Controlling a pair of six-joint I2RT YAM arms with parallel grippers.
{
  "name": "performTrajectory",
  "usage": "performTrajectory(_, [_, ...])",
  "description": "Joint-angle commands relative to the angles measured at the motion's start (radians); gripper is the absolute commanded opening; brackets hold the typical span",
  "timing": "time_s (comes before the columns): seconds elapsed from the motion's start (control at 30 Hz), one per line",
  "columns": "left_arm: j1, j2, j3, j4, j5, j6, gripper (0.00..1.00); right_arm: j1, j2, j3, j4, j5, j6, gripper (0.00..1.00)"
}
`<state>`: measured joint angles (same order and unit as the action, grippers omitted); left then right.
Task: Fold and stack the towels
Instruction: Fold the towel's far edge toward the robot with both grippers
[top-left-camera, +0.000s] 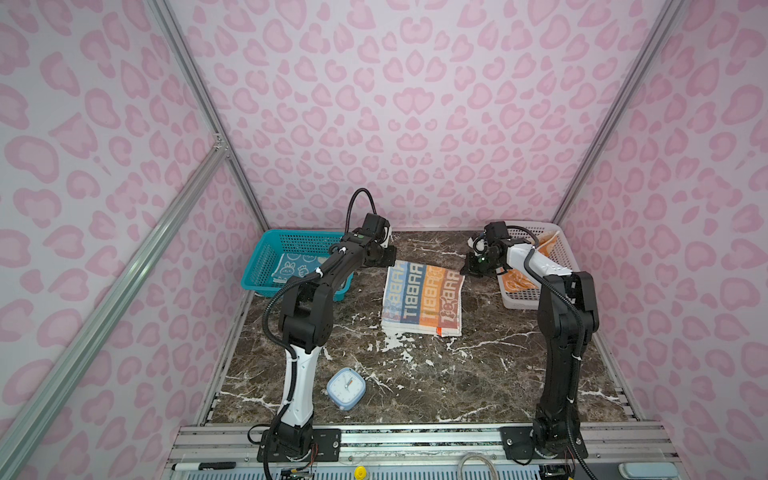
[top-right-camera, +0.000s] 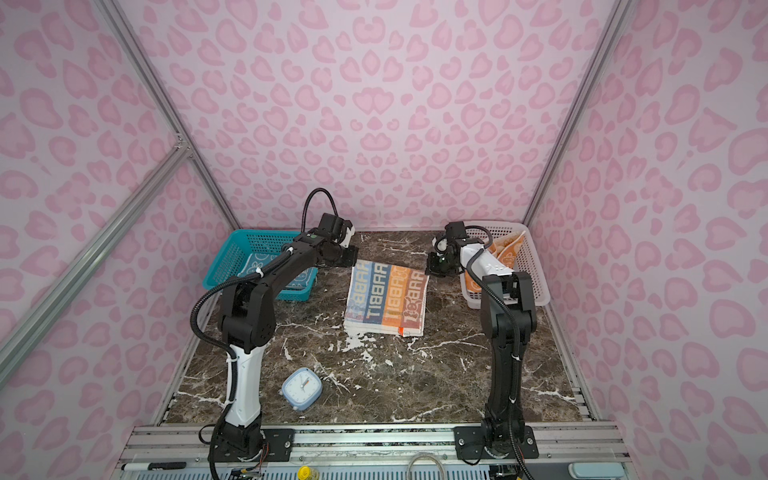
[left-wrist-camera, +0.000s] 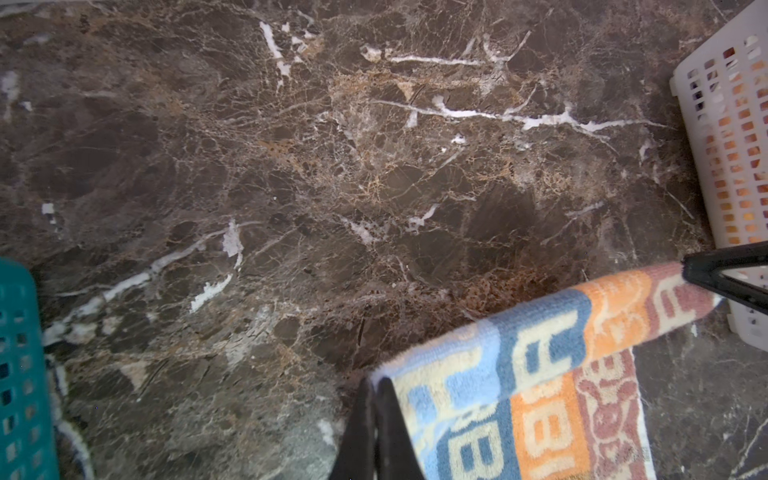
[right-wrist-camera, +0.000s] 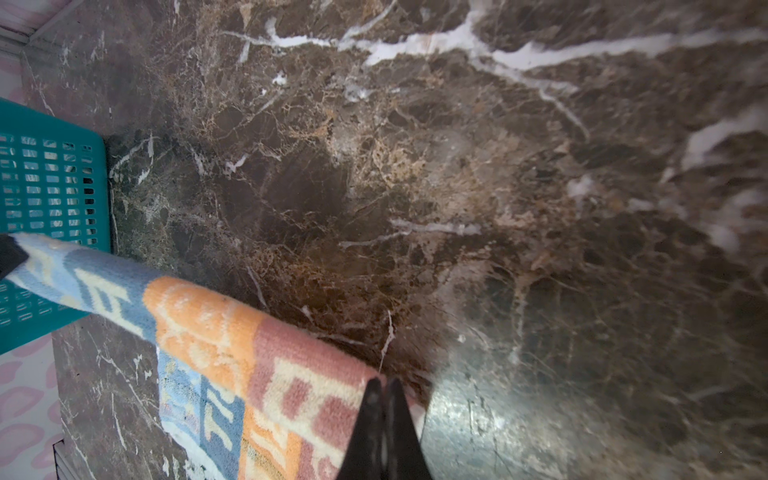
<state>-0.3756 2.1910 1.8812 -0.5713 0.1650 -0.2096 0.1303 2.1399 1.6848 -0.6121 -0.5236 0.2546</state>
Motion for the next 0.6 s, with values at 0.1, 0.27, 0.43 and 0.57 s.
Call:
performTrajectory(0.1, [0.005,-0.028,-0.038,0.023,-0.018,0.001,0.03,0.005,-0.019,-0.027,0.002,0.008,0.011,0.0])
performTrajectory(0.27, [0.007,-0.057,-0.078,0.028,-0.019,-0.013,0.03,0.019,-0.076,-0.103,0.032,0.008,0.032,0.0])
performTrajectory(0.43, [0.007,-0.119,-0.177,0.057,0.005,-0.07,0.03,0.041,-0.15,-0.217,0.073,0.011,0.055,0.0])
performTrajectory(0.57, [0.007,-0.201,-0.329,0.121,0.012,-0.12,0.03,0.055,-0.208,-0.32,0.102,0.014,0.067,0.0])
